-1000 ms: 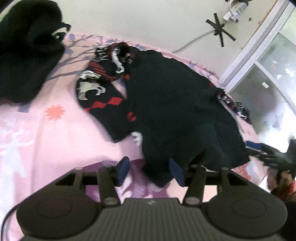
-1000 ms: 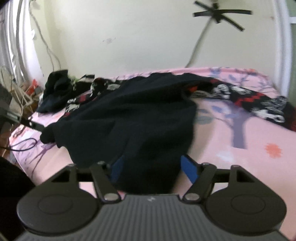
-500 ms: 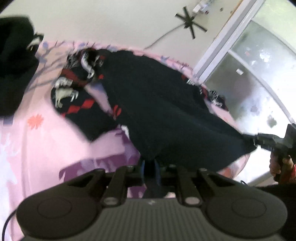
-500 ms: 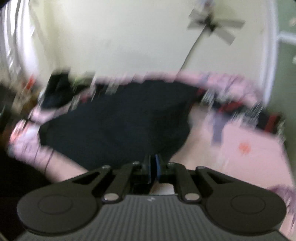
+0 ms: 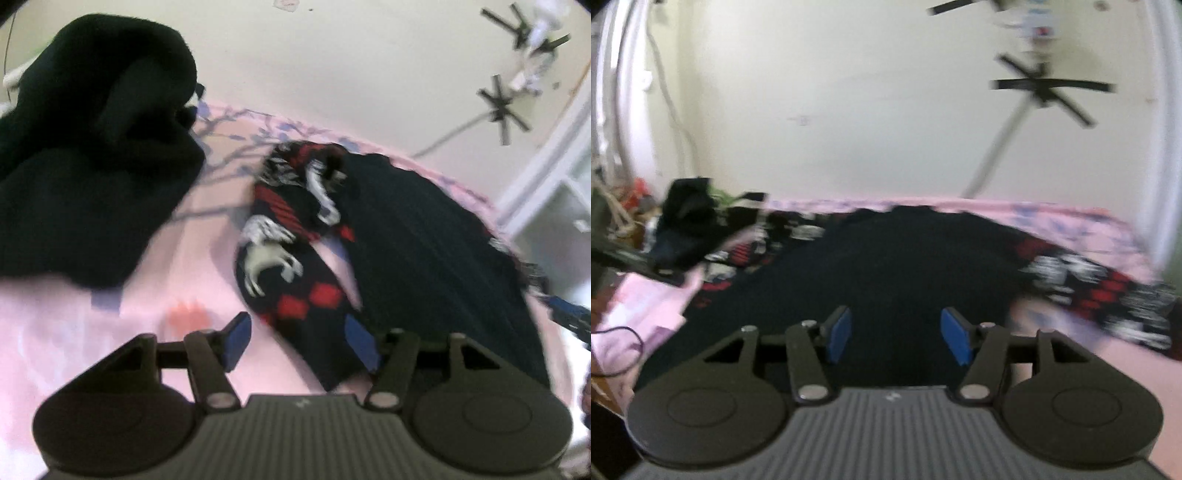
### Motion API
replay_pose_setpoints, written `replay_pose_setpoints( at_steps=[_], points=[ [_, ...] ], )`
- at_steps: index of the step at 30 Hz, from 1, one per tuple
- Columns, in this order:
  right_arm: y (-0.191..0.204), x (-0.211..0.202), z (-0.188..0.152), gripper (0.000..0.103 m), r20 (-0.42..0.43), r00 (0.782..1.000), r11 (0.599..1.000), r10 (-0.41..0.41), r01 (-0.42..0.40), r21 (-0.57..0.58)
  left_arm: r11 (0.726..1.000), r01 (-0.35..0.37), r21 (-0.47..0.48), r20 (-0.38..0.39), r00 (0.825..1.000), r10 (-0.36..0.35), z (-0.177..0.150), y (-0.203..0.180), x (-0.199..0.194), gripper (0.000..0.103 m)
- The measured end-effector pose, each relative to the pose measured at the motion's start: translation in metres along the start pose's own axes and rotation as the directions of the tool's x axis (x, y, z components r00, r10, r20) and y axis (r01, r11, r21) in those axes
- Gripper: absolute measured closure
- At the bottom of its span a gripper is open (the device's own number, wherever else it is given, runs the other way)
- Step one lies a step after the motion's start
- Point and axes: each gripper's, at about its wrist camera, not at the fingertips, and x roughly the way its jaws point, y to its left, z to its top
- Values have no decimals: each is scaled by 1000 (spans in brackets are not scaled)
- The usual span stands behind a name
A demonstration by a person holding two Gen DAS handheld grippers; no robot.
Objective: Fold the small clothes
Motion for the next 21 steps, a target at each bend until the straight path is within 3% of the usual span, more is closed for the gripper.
replay_pose_setpoints(
  at_steps=[2, 3, 4, 5, 7, 8, 10, 12, 15, 19, 21],
  points=[
    [10, 24, -2, 47, 12, 999, 999, 44, -44, 14, 995, -95, 30, -6, 995, 96, 8, -6, 22, 57],
    [15, 33, -2, 47, 18, 998, 998, 62, -62, 31, 991, -120, 51, 6, 993, 120, 10, -9, 29, 69],
    [16, 42, -4, 47, 25, 996, 995, 84, -85, 55, 985, -153, 82, 25, 988, 151, 13, -14, 34, 90],
    [16, 53, -5, 47, 28, 994, 991, 105, -107, 81, 980, -174, 98, 25, 985, 173, 17, -17, 39, 93],
    [15, 71, -10, 47, 15, 992, 985, 122, -123, 119, 976, -208, 71, 50, 978, 205, 29, -16, 35, 94],
    [15, 77, -14, 47, 0, 993, 985, 119, -118, 128, 965, -257, 54, 98, 963, 251, 38, -15, 25, 95],
    [14, 84, -24, 47, -35, 992, 980, 121, -114, 160, 936, -351, 14, 226, 913, 339, 56, -17, -6, 95],
    [7, 79, -24, 44, -2, 988, 968, 155, -152, 198, 936, -350, -44, 334, 878, 344, 75, -21, -43, 95],
    [-6, 80, -25, 44, 14, 982, 944, 187, -184, 276, 925, -377, -45, 423, 832, 359, 98, -41, -71, 95],
    [-10, 76, -27, 44, 46, 978, 930, 204, -209, 301, 914, -404, 42, 487, 807, 334, 141, -90, -69, 95],
    [-8, 77, -28, 44, 57, 977, 930, 207, -214, 299, 918, -380, 115, 514, 814, 273, 162, -128, -60, 95]
  ],
)
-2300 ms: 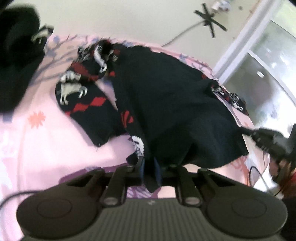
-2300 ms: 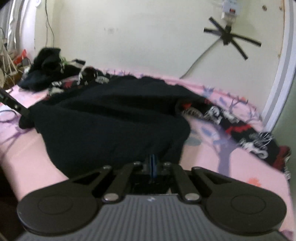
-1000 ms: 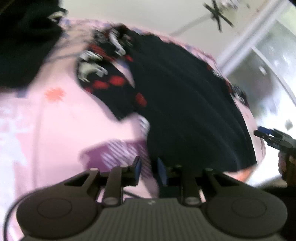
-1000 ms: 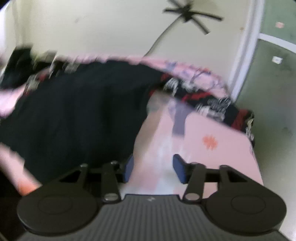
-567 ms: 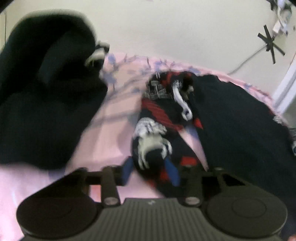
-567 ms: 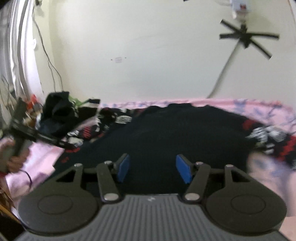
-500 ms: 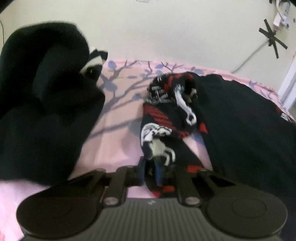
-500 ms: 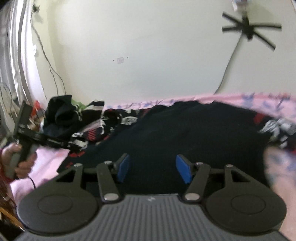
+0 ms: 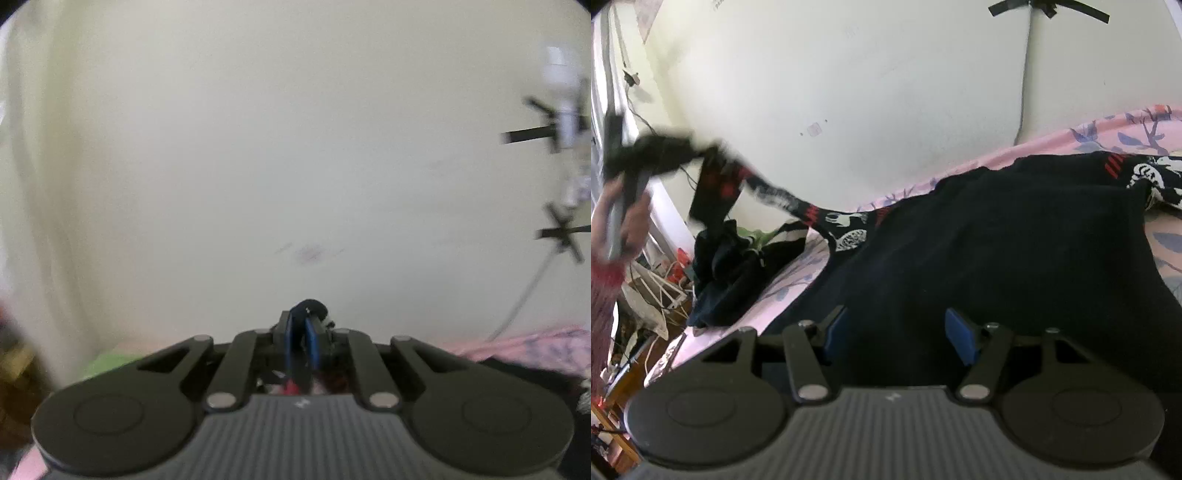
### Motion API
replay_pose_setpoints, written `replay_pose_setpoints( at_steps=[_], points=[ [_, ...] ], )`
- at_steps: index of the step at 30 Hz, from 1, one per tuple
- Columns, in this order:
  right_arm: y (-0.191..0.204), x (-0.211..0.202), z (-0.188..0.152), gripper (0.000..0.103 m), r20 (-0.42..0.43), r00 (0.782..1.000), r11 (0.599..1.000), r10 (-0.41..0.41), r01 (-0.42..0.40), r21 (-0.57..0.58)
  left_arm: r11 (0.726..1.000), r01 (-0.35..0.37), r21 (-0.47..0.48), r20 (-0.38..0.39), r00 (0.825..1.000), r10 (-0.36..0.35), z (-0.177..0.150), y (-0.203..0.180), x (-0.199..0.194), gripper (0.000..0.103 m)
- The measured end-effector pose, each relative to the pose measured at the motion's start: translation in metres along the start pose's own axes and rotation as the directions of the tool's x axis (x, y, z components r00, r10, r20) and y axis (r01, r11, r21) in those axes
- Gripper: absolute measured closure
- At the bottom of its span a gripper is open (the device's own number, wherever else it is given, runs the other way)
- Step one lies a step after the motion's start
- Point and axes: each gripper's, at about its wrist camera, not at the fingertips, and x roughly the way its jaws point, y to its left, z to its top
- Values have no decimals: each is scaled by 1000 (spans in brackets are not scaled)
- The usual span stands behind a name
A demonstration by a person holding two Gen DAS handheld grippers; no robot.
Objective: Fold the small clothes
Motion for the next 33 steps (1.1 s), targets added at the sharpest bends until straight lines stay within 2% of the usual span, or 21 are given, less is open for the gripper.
replay_pose_setpoints(
  at_steps=[3, 5, 6, 7, 9, 10, 14, 16, 19, 21, 24, 26, 29, 31, 33],
  points=[
    [-2, -3, 1, 44, 7, 1000, 1000, 0, 0, 11, 982, 164, 93, 13, 986, -166, 26, -71, 11, 92],
    [-5, -4, 1, 44, 11, 1000, 1000, -4, 4, 25, 939, 313, 141, -57, 950, -308, 31, -117, 19, 60],
    [-6, -4, 1, 44, 11, 1000, 999, -7, 7, 32, 918, 368, 149, -101, 929, -356, 30, -136, 24, 35],
    [-7, -4, 1, 44, 11, 1000, 999, -10, 9, 40, 904, 401, 149, -122, 915, -386, 28, -148, 28, 34],
    [-9, -6, 0, 44, 11, 1000, 999, -9, 8, 53, 892, 431, 139, -135, 900, -414, 22, -156, 35, 34],
    [-11, -6, 0, 44, 9, 1000, 998, -5, 4, 59, 896, 425, 130, -136, 903, -408, 19, -154, 39, 34],
    [-12, -1, 3, 44, -15, 1000, 997, 19, -18, 77, 942, 325, 79, -171, 936, -309, 0, -123, 65, 33],
    [-14, -1, 6, 44, -27, 999, 995, 41, -39, 87, 962, 269, 50, -232, 940, -251, -17, -102, 85, 33],
    [-19, -3, 25, 46, -56, 998, 997, 41, -37, 62, 978, 206, 23, -321, 928, -188, -50, -81, 115, 33],
    [-16, -4, 49, 44, -37, 999, 999, -32, 30, -43, 983, 181, -24, -370, 912, -177, -72, -69, 137, 33],
    [-12, 18, 77, 42, -48, 992, 970, -120, 107, -217, 976, 179, -124, -410, 887, -214, -98, -56, 161, 34],
    [-9, 43, 84, 41, -73, 982, 940, -176, 146, -309, 969, 189, -156, -410, 881, -238, -110, -49, 167, 37],
    [-2, 83, 81, 37, -120, 975, 908, -185, 123, -400, 972, 186, -143, -396, 889, -228, -124, -55, 172, 47],
    [4, 107, 74, 40, -152, 968, 889, -198, 112, -444, 973, 180, -143, -397, 891, -223, -131, -56, 173, 64],
    [6, 124, 66, 65, -165, 959, 864, -230, 124, -487, 968, 192, -162, -406, 881, -243, -140, -55, 178, 83]
  ],
)
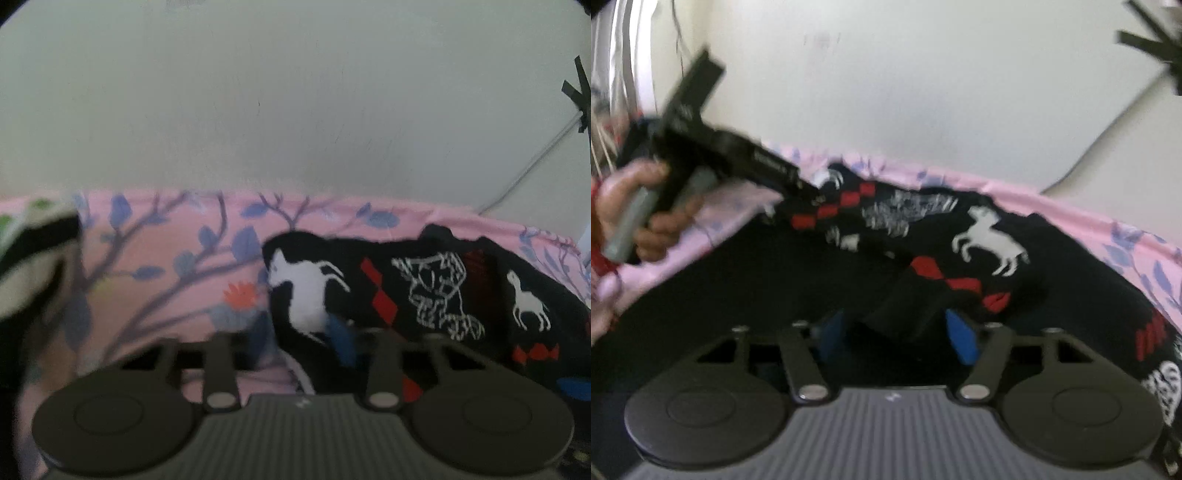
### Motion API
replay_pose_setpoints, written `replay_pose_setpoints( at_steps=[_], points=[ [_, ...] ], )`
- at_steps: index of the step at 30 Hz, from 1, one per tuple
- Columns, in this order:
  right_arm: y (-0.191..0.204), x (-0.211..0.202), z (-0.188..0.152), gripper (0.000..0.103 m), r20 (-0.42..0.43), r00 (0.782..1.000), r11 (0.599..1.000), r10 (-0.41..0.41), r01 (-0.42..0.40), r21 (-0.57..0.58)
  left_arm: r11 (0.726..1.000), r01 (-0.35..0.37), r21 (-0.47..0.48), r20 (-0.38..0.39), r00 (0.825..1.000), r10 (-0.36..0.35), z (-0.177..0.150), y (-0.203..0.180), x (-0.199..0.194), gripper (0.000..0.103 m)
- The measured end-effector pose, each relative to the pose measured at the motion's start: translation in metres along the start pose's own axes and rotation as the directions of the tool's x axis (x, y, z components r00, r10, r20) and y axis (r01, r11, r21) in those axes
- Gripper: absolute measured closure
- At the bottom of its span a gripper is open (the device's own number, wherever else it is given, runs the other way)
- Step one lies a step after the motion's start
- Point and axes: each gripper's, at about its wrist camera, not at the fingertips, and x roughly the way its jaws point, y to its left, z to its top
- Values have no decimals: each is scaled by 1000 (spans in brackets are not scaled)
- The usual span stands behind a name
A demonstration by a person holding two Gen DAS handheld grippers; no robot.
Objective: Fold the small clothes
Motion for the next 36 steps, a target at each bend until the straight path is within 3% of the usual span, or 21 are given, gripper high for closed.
replay_pose_setpoints(
  at_steps=[1, 2, 5, 7, 9, 12, 13, 17, 20, 23, 27, 29, 31, 32, 33, 36],
  points=[
    [2, 2, 0, 74, 19, 1000, 1000, -20, 21, -8, 1000, -13, 6, 23, 1000, 13, -3, 1, 1, 89],
    [-2, 3, 3, 94, 18, 999, 999, -43, 43, 3, 1000, -19, 19, 37, 999, 18, -4, -1, 2, 90],
    [-24, -12, 8, 96, 40, 999, 990, -26, 20, 137, 1000, -10, 15, 71, 997, 8, -9, 3, 2, 90],
    [-22, -30, 15, 96, 74, 997, 988, -7, -5, 152, 1000, -7, 28, 88, 996, 5, -11, 4, 3, 90],
    [-8, -54, 25, 96, 134, 986, 985, 97, -114, 129, 999, -6, 51, 93, 996, 2, -12, 4, 3, 88],
    [27, -89, 35, 96, 176, 951, 965, 255, -261, 11, 1000, 3, 27, 85, 996, -5, -12, 10, 3, 74],
    [40, -97, 35, 96, 163, 941, 955, 296, -294, -36, 1000, 13, 7, 76, 997, -13, -11, 16, 1, 68],
    [91, -102, 18, 96, 11, 912, 903, 410, -403, -150, 980, 146, -134, 83, 987, -136, 0, 48, -15, 68],
    [113, -84, 0, 96, -71, 915, 900, 398, -404, -160, 957, 209, -203, 137, 973, -183, 6, 64, -28, 70],
    [116, -65, -13, 95, -108, 907, 901, 408, -419, -114, 957, 230, -178, 157, 966, -203, 6, 57, -34, 70],
    [124, -61, -20, 94, -122, 900, 895, 418, -431, -114, 966, 253, -50, 163, 957, -242, 1, 30, -34, 71],
    [120, -65, -20, 92, -110, 899, 895, 424, -435, -98, 970, 241, 29, 163, 956, -242, -4, 13, -33, 71],
    [111, -67, -16, 86, -92, 898, 900, 430, -435, -43, 982, 159, 105, 131, 976, -172, -9, -5, -23, 70],
    [100, -73, -17, 81, -60, 905, 907, 421, -422, -4, 988, 69, 140, 84, 993, -81, -13, -13, -8, 70],
    [90, -80, -19, 81, -26, 913, 913, 408, -407, 33, 985, 18, 173, 104, 994, -37, -19, -17, -1, 68],
    [38, -111, -30, 81, 121, 953, 929, 277, -297, 219, 978, -20, 207, 113, 994, -4, -21, -25, -1, 68]
  ],
)
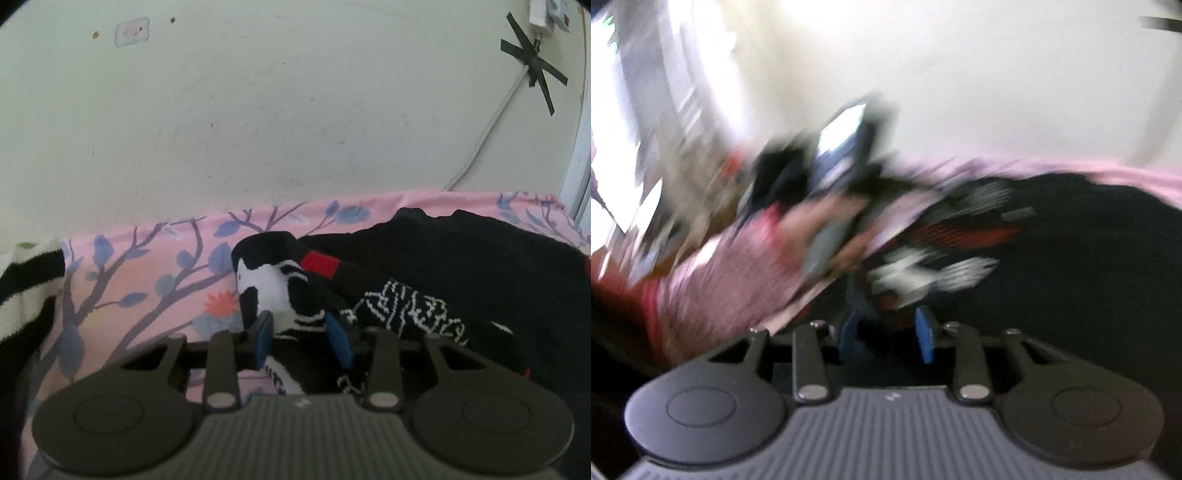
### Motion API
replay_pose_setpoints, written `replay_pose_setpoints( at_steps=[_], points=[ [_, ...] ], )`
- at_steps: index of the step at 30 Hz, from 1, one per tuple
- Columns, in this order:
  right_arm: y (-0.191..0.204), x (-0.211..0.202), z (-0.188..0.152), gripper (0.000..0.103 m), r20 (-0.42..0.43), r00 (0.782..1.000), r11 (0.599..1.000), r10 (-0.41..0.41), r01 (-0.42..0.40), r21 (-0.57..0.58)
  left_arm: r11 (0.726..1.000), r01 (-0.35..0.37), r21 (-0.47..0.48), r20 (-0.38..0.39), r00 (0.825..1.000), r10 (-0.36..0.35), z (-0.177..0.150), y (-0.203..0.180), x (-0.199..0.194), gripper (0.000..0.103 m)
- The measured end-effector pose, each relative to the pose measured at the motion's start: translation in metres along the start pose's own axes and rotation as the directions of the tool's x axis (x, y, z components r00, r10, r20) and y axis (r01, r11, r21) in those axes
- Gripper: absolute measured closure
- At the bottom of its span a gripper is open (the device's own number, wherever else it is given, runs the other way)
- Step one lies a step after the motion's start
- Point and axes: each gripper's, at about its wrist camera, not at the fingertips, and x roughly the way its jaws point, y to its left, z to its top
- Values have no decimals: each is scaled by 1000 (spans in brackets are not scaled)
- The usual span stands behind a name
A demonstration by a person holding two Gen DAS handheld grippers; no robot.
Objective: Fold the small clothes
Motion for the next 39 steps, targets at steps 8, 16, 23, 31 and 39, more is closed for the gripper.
replay_pose_setpoints(
  at_steps=[8, 16, 23, 31, 39],
  points=[
    [-126, -180, -59, 59, 168, 683, 560, -711, 406, 722, 974, 146, -173, 148, 981, -121, 2, 30, -31, 68],
    [-181, -222, -115, 60, 135, 644, 330, -753, 193, 924, 953, 244, -178, 171, 962, -214, 1, 24, -32, 63],
    [-223, -213, -91, 72, 121, 592, 306, -797, 223, 926, 956, 235, -176, 150, 966, -210, -2, 24, -26, 60],
    [-206, -204, -17, 100, 276, 582, 519, -765, 304, 799, 946, 248, -206, 158, 963, -218, 1, 31, -28, 60],
    [-58, -106, 111, 97, 492, 827, 960, -273, 203, 192, 891, 377, -255, 201, 922, -332, 5, 41, -36, 57]
  ],
)
